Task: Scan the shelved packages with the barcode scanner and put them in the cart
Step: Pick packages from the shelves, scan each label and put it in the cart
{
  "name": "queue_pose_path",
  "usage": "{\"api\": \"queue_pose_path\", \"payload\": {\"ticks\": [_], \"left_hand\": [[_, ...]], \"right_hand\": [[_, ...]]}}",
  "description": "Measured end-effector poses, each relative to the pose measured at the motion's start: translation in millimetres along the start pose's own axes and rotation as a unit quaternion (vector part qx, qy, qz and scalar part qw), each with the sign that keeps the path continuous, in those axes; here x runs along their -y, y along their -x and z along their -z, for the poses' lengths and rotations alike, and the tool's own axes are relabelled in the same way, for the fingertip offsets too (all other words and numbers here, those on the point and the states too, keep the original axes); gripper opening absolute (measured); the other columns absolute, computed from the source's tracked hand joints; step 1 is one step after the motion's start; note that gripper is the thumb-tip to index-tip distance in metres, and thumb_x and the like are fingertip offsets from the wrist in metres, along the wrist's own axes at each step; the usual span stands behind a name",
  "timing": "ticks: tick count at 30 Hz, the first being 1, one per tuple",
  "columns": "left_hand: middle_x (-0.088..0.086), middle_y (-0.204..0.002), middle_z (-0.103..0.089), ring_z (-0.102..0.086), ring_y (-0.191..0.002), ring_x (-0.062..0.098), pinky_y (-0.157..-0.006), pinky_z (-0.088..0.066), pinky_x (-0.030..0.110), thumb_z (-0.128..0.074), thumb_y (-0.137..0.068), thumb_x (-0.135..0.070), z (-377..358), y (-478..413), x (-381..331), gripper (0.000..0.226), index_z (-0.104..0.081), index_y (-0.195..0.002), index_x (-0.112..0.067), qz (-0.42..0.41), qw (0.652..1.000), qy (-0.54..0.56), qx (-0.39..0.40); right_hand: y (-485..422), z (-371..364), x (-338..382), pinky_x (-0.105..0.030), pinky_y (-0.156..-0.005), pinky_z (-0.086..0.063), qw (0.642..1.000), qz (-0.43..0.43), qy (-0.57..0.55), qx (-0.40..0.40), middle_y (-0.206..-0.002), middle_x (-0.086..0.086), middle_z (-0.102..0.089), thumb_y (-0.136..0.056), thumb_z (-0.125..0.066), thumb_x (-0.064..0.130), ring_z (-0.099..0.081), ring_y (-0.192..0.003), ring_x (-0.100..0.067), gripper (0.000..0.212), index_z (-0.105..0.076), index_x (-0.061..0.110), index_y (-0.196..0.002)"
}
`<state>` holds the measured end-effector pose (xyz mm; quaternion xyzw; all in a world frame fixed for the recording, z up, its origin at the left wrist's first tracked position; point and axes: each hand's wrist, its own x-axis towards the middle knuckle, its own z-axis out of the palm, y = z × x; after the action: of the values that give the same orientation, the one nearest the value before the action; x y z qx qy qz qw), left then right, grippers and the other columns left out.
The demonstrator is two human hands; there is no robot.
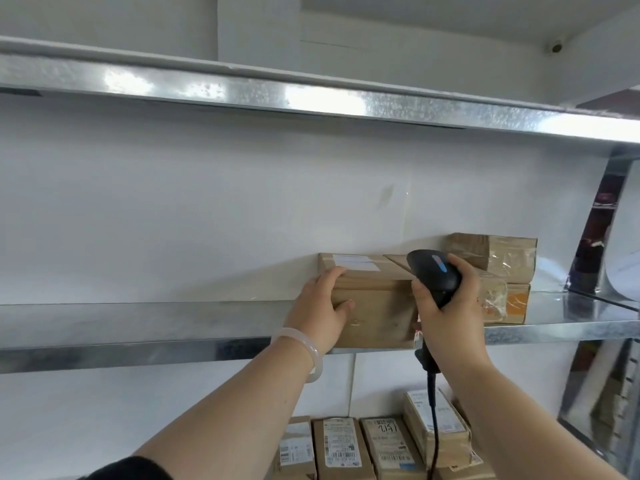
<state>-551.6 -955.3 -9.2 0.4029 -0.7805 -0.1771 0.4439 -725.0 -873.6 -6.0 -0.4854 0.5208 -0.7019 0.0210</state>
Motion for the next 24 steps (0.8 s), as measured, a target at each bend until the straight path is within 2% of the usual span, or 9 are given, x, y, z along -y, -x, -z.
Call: {"api": "queue_pose_path", "payload": {"ticks": [5,8,9,11,13,16,19,21,24], "left_hand": [[-0.01,-0.145,-0.04,-0.04,-0.109,0.0,-0.091,-0.033,0.017,-0.057,-0.098,-0.025,-4,8,7,0.048,-0.039,-0.142,-0.037,-0.031,0.999,0.008,-0.043],[-0.012,-0.146,-0.04,-0.039,-0.113,-0.004,-0.089,-0.032,0.006,-0.057,-0.098,-0.024,-2,18,14,0.047,-0.039,-0.141,-0.036,-0.063,0.996,0.009,-0.065],[-0.013,-0.146,-0.04,-0.038,-0.116,-0.006,-0.087,-0.028,-0.001,-0.057,-0.098,-0.024,-2,21,17,0.047,-0.04,-0.14,-0.036,-0.075,0.994,0.008,-0.075],[-0.011,-0.148,-0.039,-0.036,-0.121,-0.009,-0.088,-0.024,-0.008,-0.059,-0.097,-0.021,-2,27,21,0.046,-0.043,-0.139,-0.032,-0.096,0.99,0.011,-0.099],[-0.01,-0.15,-0.038,-0.036,-0.126,-0.007,-0.093,-0.026,-0.006,-0.062,-0.095,-0.015,-2,29,23,0.045,-0.046,-0.135,-0.03,-0.119,0.986,0.019,-0.117],[-0.01,-0.145,-0.04,-0.039,-0.13,-0.002,-0.099,-0.033,0.002,-0.065,-0.092,-0.015,-1,33,21,0.043,-0.046,-0.126,-0.035,-0.141,0.979,0.041,-0.145],[-0.012,-0.131,-0.044,-0.04,-0.125,-0.004,-0.098,-0.039,0.009,-0.065,-0.092,-0.026,2,37,13,0.033,-0.046,-0.117,-0.036,-0.115,0.972,0.077,-0.189],[-0.013,-0.124,-0.044,-0.045,-0.12,0.002,-0.087,-0.042,0.004,-0.063,-0.092,-0.029,4,37,6,0.034,-0.044,-0.12,-0.034,-0.057,0.97,0.125,-0.202],[-0.008,-0.126,-0.038,-0.046,-0.114,0.006,-0.077,-0.042,0.004,-0.066,-0.091,-0.035,10,33,-2,0.065,-0.031,-0.145,-0.031,0.034,0.968,0.169,-0.181]], "right_hand": [[-8,1,-3,-0.039,-0.088,-0.053,0.999,-0.013,-0.031,-0.024,-0.105,0.027,-0.049,-0.092,-0.065,0.024,-0.06,-0.095,-0.008,0.05,-0.038,0.033,-0.133],[-14,0,-2,-0.012,-0.075,-0.045,0.999,-0.014,-0.037,-0.029,-0.107,0.02,-0.049,-0.092,-0.064,0.023,-0.053,-0.09,0.002,0.052,-0.037,0.027,-0.137],[-15,0,0,-0.009,-0.07,-0.041,0.999,-0.016,-0.036,-0.024,-0.106,0.02,-0.048,-0.092,-0.065,0.024,-0.052,-0.089,0.0,0.053,-0.037,0.026,-0.137],[-14,-3,1,-0.019,-0.075,-0.041,0.999,-0.029,-0.033,-0.004,-0.111,0.015,-0.05,-0.092,-0.065,0.028,-0.051,-0.097,-0.009,0.054,-0.036,0.029,-0.137],[-11,-8,0,-0.033,-0.084,-0.047,0.999,-0.029,-0.034,0.01,-0.114,0.013,-0.051,-0.09,-0.067,0.029,-0.054,-0.102,-0.013,0.055,-0.037,0.032,-0.136],[-5,-12,-1,-0.043,-0.091,-0.053,0.998,-0.015,-0.063,0.01,-0.109,0.026,-0.051,-0.087,-0.071,0.025,-0.056,-0.098,0.001,0.054,-0.04,0.037,-0.13],[3,-14,-1,-0.044,-0.091,-0.054,0.996,-0.001,-0.091,0.019,-0.104,0.039,-0.052,-0.085,-0.074,0.019,-0.054,-0.097,0.014,0.056,-0.043,0.041,-0.126],[10,-14,-1,-0.042,-0.09,-0.055,0.995,0.01,-0.101,0.025,-0.104,0.046,-0.049,-0.084,-0.074,0.015,-0.053,-0.102,0.013,0.059,-0.044,0.041,-0.127],[23,-13,-4,-0.016,-0.091,-0.047,0.993,0.042,-0.111,0.028,-0.108,0.051,-0.044,-0.084,-0.074,0.01,-0.049,-0.107,0.017,0.062,-0.043,0.037,-0.13]]}}
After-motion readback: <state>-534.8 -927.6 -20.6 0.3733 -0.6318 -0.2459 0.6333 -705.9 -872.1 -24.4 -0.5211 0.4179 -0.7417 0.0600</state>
